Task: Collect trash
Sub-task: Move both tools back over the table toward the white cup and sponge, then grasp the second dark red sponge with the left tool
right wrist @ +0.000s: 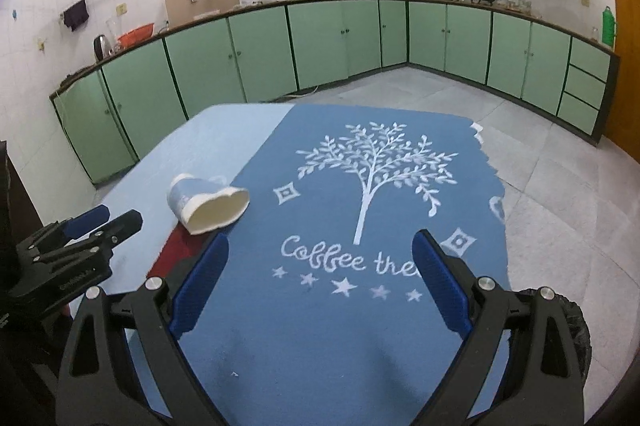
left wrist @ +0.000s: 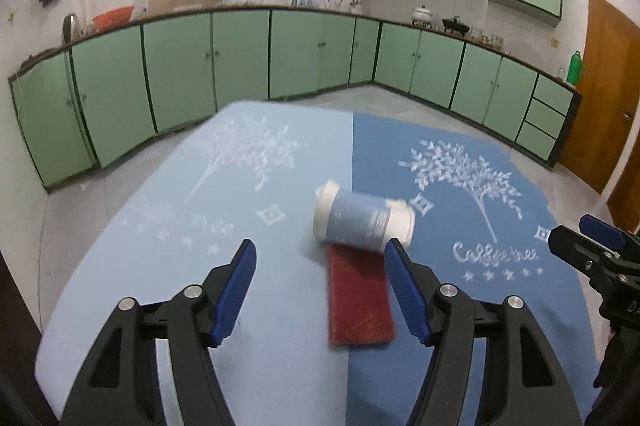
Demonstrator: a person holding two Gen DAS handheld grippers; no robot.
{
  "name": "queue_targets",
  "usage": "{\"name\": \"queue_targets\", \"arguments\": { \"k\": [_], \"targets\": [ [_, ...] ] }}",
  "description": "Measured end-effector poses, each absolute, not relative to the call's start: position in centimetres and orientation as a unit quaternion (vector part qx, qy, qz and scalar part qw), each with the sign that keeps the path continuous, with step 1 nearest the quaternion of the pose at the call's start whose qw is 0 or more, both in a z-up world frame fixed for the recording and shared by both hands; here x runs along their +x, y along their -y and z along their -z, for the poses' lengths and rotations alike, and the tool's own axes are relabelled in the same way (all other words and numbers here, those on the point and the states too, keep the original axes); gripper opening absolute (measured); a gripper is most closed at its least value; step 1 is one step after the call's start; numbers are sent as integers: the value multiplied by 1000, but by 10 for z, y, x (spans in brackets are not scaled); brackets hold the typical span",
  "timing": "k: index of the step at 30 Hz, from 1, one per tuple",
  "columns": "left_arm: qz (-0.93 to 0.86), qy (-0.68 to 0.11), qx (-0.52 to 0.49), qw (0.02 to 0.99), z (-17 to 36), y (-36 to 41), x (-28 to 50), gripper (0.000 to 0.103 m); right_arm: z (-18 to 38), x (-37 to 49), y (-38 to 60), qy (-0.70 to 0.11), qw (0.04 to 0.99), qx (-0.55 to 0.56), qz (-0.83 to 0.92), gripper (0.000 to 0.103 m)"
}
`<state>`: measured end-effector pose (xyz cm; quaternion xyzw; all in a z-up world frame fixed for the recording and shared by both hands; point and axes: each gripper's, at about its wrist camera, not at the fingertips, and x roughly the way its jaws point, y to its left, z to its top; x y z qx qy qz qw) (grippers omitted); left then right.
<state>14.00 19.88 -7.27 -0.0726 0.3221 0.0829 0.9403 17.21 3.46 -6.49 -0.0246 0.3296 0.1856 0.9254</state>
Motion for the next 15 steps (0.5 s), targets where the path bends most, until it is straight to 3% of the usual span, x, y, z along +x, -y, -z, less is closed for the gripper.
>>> {"name": "queue_targets", "arguments": {
  "k": [15],
  "targets": [
    [-64, -399, -80, 911, 114, -180, 169, 65, 85, 186, -27, -351, 921, -28, -164, 90]
  ]
}}
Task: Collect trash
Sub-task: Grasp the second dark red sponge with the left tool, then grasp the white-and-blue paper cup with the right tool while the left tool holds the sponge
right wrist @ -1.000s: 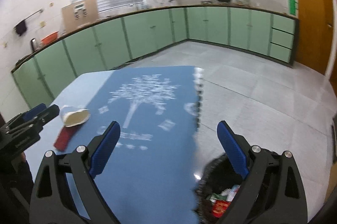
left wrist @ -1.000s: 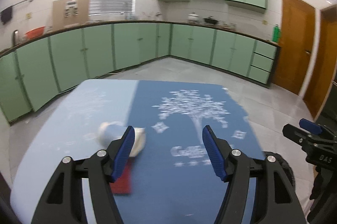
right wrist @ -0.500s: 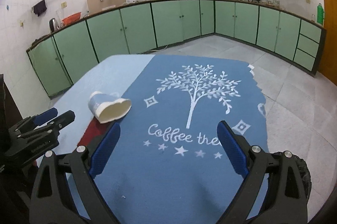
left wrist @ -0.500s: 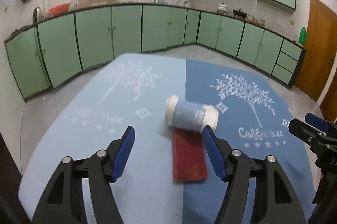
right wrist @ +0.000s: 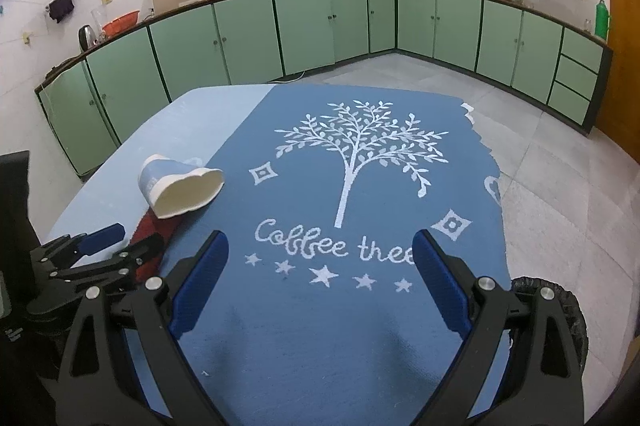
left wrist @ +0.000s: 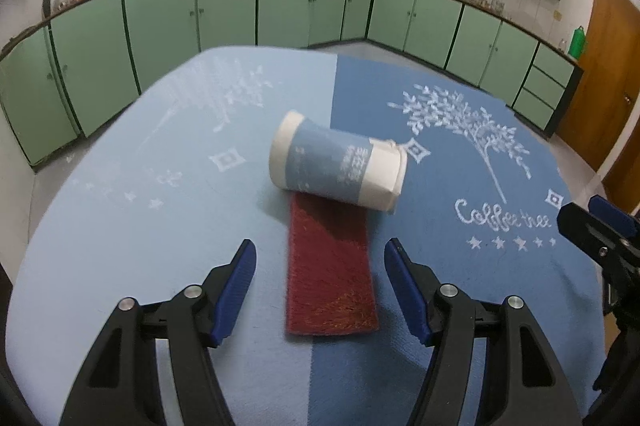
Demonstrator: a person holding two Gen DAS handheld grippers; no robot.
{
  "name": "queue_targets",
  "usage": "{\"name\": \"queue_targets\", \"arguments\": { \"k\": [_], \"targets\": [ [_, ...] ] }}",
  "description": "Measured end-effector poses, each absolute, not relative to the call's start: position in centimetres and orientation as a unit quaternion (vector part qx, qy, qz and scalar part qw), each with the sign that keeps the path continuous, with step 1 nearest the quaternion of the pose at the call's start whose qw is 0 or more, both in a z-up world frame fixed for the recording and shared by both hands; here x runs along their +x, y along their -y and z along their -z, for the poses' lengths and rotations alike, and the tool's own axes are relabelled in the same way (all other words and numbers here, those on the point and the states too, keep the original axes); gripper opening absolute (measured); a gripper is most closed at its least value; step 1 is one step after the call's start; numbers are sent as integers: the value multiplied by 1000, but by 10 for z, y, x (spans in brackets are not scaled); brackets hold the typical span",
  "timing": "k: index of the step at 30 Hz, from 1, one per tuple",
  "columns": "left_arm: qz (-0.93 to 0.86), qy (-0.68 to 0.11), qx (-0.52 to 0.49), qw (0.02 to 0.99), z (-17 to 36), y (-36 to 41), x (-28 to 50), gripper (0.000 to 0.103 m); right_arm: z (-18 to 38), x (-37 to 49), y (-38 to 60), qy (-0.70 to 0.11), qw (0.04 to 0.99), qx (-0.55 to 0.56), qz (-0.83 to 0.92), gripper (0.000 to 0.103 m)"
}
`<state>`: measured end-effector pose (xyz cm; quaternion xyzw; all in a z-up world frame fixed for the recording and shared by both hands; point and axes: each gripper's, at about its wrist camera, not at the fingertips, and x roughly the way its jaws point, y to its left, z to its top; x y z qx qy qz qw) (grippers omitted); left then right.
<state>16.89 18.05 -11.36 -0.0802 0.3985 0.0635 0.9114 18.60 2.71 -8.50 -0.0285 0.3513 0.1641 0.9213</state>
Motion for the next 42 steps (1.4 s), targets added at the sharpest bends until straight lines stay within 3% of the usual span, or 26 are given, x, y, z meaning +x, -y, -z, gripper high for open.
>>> {"name": "queue_targets", "arguments": {
  "k": [10, 12, 15, 27, 42],
  "targets": [
    [-70, -422, -65, 901, 123, -176, 176, 66, 109, 195, -28, -390, 906, -35, -160, 90],
    [-76, -420, -67, 902, 122, -177, 176, 50, 114, 196, -29, -398, 903, -37, -159, 90],
    [-67, -418, -72, 903, 122, -178, 177, 42, 118, 196, -29, -404, 900, -37, -160, 90],
    [-63, -394, -50, 916, 103, -178, 160, 41, 114, 197, -37, -398, 900, -35, -175, 90],
    [-114, -373, -61, 919, 90, -236, 131, 41, 101, 196, -100, -378, 897, -49, -223, 90]
  ]
}}
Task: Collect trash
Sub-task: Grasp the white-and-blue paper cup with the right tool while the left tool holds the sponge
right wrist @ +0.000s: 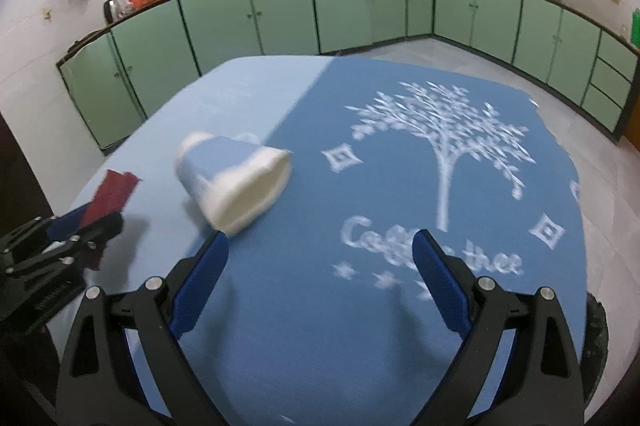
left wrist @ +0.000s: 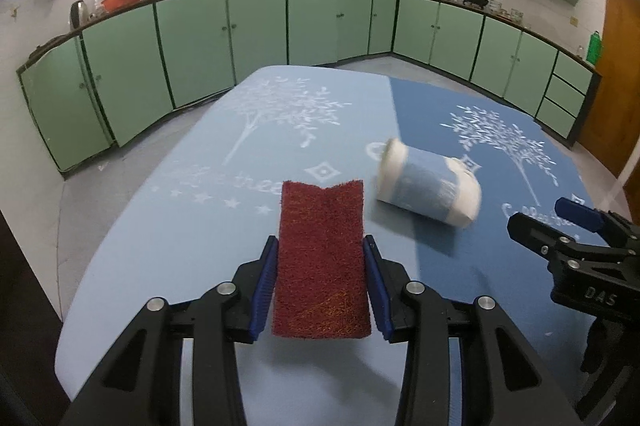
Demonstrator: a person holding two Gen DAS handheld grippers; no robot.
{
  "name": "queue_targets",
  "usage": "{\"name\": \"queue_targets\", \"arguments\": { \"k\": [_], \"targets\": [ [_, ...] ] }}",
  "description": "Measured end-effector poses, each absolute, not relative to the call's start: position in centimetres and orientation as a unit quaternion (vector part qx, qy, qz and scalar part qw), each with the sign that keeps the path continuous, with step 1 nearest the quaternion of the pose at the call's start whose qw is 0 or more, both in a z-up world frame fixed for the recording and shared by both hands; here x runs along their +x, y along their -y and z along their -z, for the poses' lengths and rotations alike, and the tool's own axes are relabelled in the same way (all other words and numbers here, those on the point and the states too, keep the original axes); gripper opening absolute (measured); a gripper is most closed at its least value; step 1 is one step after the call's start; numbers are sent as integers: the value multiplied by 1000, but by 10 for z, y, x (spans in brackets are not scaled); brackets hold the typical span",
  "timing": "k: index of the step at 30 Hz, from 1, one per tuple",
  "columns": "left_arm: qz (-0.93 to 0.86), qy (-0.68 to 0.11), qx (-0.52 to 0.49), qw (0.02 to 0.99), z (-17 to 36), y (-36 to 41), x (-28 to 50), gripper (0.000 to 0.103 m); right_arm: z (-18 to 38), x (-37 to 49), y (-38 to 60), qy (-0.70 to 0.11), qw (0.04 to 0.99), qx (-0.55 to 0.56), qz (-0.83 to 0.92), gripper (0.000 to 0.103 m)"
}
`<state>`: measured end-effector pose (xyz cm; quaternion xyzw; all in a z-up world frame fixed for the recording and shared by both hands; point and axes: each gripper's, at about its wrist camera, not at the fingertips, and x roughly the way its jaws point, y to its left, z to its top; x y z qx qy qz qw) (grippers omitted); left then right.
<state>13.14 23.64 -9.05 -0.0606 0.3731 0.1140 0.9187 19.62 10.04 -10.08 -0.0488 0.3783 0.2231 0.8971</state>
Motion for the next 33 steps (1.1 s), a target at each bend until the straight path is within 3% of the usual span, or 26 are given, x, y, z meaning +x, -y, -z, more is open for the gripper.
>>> {"name": "queue_targets", "arguments": {
  "k": [15, 33],
  "targets": [
    [-130, -373, -78, 915, 97, -290, 137, 41, 95, 208, -191, -372, 902, -45, -213, 90],
    [-113, -382, -94, 912, 107, -300, 149, 41, 123, 234, -198, -417, 889, -41, -184, 88]
  ]
}}
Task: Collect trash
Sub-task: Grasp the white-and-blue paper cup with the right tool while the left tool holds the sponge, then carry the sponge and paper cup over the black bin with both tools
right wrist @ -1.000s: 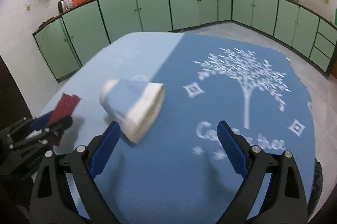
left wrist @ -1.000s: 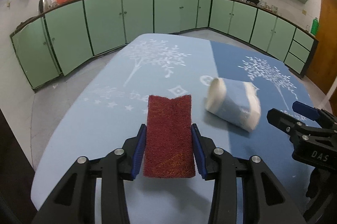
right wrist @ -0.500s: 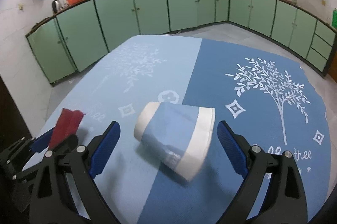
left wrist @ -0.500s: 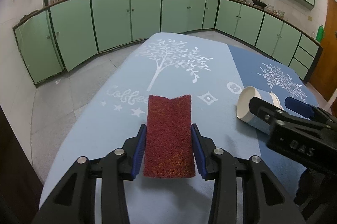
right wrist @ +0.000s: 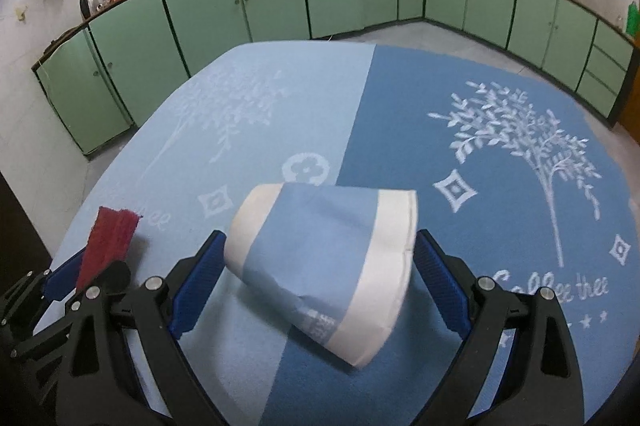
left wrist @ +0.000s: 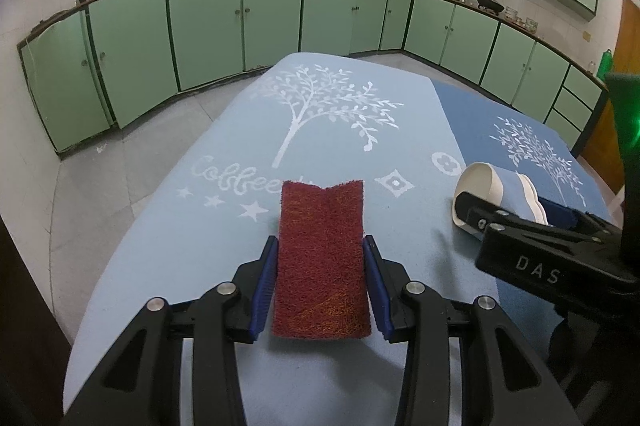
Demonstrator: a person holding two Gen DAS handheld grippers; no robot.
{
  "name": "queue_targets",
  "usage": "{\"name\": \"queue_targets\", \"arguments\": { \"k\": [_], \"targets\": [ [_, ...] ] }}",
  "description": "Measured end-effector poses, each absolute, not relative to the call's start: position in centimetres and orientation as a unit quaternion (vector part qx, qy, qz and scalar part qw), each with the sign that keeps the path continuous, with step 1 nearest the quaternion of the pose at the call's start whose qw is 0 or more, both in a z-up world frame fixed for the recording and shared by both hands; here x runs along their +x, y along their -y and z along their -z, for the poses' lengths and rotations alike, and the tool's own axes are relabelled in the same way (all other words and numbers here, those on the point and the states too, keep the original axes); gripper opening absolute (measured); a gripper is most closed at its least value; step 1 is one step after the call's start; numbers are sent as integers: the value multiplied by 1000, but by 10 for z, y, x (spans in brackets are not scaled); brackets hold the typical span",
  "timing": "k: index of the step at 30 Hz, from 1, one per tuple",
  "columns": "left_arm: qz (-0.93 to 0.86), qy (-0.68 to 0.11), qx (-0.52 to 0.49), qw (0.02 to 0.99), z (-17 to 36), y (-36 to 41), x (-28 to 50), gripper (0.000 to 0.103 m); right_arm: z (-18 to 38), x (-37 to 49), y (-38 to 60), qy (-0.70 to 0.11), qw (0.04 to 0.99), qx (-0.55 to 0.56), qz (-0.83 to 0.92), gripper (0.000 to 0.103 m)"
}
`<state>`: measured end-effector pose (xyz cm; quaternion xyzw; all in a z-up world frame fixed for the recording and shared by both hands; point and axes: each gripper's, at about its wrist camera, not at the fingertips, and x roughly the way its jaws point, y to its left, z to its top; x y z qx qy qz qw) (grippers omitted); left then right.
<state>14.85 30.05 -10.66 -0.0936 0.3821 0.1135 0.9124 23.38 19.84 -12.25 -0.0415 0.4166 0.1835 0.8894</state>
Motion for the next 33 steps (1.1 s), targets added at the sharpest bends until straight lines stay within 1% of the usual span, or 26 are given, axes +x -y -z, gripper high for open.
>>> {"name": "queue_targets", "arguments": {
  "k": [1, 4, 15, 25, 33],
  "targets": [
    [-113, -382, -94, 913, 107, -301, 148, 41, 123, 234, -198, -419, 887, -38, -190, 79],
    [-111, -381, -93, 913, 106, -299, 148, 41, 123, 234, -196, -419, 882, -37, -211, 78],
    [-90, -373, -93, 919, 95, -274, 150, 41, 97, 214, -160, -395, 887, -48, -234, 78],
    [-47, -351, -74, 932, 68, -219, 155, 41, 66, 201, -94, -371, 904, -34, -207, 78],
    [0, -336, -53, 940, 50, -159, 155, 41, 46, 188, -37, -353, 917, -16, -186, 79]
  ]
}}
